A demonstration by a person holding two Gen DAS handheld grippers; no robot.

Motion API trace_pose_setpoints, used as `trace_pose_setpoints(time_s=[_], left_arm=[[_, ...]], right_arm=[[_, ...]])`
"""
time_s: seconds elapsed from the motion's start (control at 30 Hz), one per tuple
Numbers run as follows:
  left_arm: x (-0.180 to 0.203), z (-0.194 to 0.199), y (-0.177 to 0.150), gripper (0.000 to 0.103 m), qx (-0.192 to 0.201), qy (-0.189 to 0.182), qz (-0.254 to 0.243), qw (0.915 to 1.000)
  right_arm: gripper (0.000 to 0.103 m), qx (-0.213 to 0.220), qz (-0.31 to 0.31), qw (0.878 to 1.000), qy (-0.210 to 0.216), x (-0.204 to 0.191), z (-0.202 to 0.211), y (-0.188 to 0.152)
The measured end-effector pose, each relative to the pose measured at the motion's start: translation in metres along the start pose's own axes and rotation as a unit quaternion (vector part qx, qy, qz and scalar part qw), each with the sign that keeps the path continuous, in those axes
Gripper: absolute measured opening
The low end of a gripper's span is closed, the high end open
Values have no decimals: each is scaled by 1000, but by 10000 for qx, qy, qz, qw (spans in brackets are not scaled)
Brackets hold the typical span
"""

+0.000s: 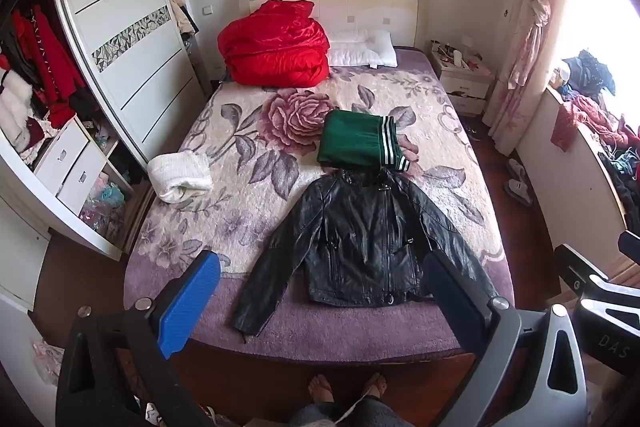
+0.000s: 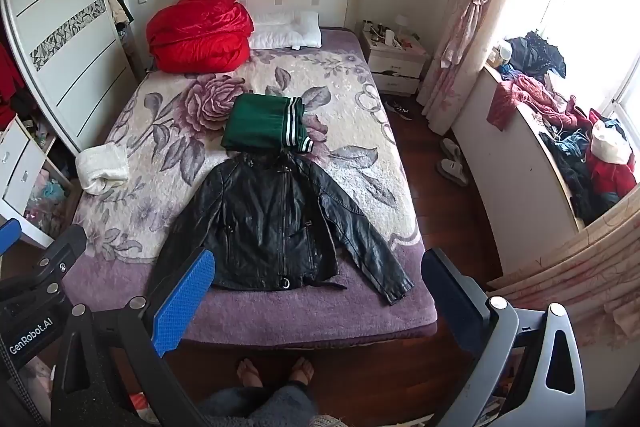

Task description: Fold large clothes

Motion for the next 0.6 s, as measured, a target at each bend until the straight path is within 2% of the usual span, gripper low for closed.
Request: trace_pose_setpoints(time_s=[0.6], left_arm=[[3, 2, 2, 103, 8, -20, 16, 10000]], right_arm=[[103, -11, 3, 10000, -27, 1, -3, 0]])
Point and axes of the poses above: each gripper's, at about its wrist camera, not at the fingertips, and z roughly against the way its jaws point, x to its right, y to its top, the point moved 1 cm from there along -z, roughly the way its jaws point, and after that the axes turned 5 degrees about -x, right-handed, at the moved point
